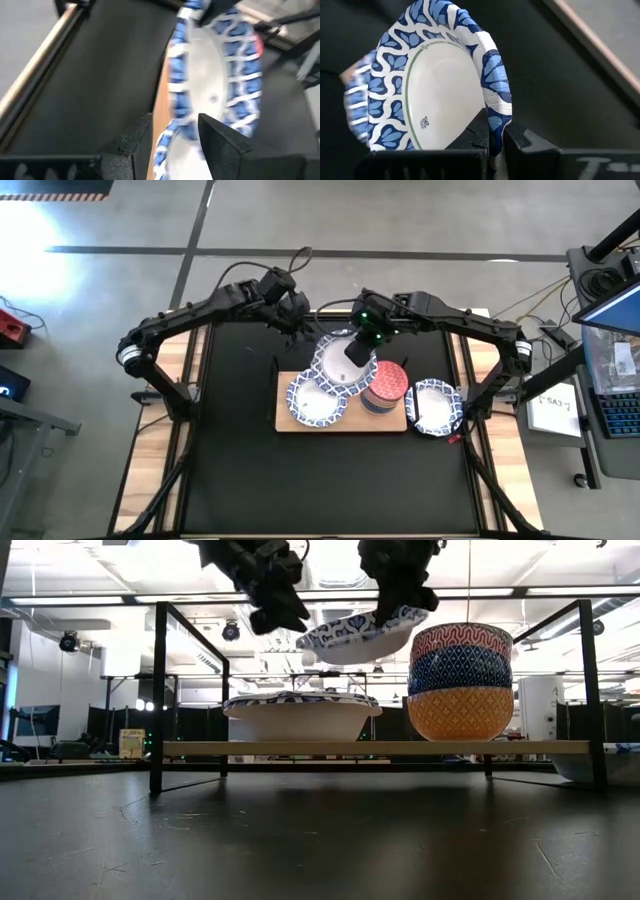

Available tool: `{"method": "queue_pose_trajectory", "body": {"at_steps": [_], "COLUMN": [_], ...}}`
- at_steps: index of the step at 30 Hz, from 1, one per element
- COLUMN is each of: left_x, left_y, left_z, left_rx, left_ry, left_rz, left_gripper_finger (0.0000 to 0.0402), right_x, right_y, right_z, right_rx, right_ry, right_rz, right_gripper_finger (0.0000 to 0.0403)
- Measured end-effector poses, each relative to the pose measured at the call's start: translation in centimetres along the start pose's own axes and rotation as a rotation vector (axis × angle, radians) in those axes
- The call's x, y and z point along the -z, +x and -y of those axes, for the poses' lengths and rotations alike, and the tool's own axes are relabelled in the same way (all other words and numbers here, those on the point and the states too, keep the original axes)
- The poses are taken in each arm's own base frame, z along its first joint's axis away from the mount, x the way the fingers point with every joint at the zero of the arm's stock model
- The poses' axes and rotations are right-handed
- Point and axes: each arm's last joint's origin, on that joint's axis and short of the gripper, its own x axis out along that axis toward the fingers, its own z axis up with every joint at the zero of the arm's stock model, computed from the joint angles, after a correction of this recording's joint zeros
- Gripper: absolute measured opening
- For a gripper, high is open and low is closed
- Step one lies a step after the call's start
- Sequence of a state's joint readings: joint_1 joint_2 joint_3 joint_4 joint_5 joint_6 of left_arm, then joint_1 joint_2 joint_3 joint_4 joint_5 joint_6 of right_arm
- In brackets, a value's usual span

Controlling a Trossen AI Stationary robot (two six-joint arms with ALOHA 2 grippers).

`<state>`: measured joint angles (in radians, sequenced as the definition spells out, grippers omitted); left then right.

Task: Place and stack bowls onto a shelf
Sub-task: Stack the big white and blue patterned bowl on top of the big white and blue patterned bowl

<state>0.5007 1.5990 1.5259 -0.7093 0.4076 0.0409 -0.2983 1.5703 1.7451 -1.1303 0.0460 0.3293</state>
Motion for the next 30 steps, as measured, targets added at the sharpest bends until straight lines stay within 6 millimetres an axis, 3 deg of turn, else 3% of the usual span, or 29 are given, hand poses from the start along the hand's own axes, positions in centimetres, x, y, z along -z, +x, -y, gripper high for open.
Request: {"method": "queue_pose_trajectory", "body": {"at_steps": [7, 15, 21, 30], "left_x": [-0.8, -0.2, 0.4, 0.7], "left_y": [-2.5, -3.0, -3.4, -6.4], "left_z": [0.7, 0.9, 1.0, 2.1], "left_rx": [-0.107, -0.103, -0.133, -0.217], "left_ry": [0.024, 0.005, -0.012, 0.003], "left_rz": [-0.081, -0.145, -0.2, -0.177], "left_gripper_finger": [0.0139, 0.0139, 0.014, 0.014], "right_x": [0.3, 0.1, -0.5, -0.3], "right_y": [1.2, 4.3, 5.8, 9.4], "right_z": [-2.0, -5.4, -6.0, -6.4], "right_rx": [-0.048, -0.129, -0.18, -0.159], "right_ry": [-0.034, -0.142, -0.151, -0.204], "right_rz": [-0.032, -0.014, 0.015, -0.053], "right_gripper_finger": [0.0008, 0.0008, 0.0008, 0.0008]}}
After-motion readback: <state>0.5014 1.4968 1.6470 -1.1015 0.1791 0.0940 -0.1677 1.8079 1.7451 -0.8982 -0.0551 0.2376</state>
